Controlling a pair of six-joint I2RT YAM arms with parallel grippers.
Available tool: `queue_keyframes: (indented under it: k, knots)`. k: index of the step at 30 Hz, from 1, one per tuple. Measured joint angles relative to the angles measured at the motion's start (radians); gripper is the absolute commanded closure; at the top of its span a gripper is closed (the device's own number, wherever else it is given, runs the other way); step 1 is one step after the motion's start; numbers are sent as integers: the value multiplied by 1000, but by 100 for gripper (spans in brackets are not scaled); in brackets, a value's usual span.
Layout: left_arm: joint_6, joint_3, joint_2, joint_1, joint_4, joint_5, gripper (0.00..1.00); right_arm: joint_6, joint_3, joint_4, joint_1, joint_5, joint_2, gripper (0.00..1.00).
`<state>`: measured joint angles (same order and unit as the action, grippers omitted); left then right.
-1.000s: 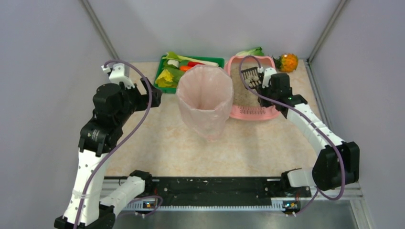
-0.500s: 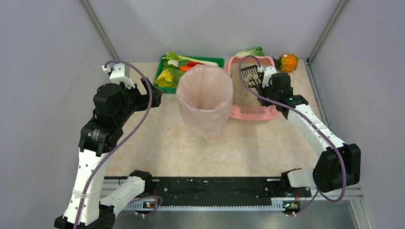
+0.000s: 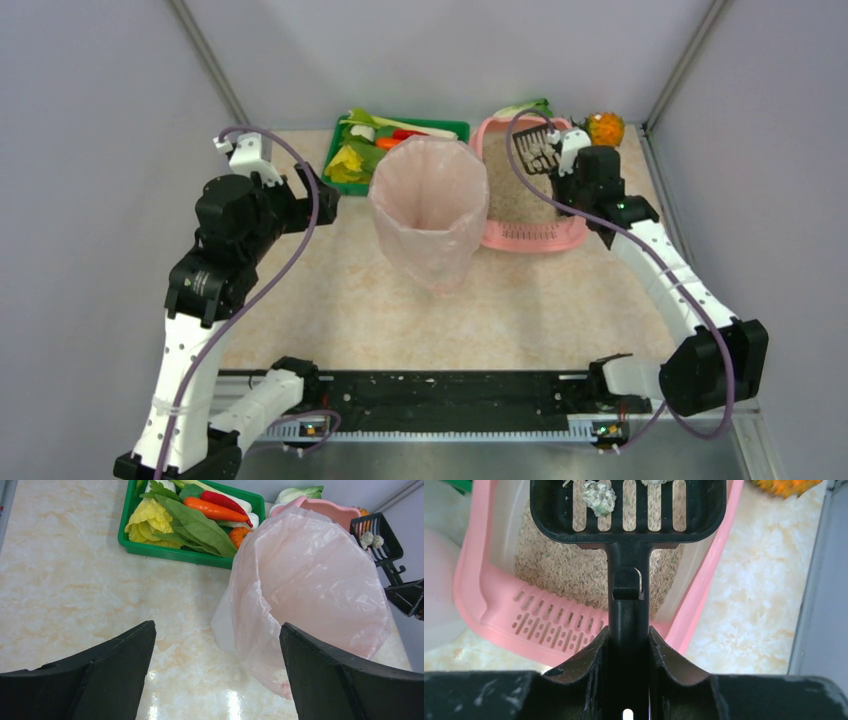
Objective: Clean the litter box
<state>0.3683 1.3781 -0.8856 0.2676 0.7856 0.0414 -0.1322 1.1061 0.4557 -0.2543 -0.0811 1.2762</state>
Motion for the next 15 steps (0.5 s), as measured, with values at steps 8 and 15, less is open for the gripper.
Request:
queue_keyframes:
  k: [8, 15]
  knots:
    - [1, 0, 0, 0, 0, -5, 1, -30, 94, 46, 0, 0, -30, 100]
    - [4, 0, 0, 0, 0, -19, 1, -52, 193, 127, 0, 11, -30, 100]
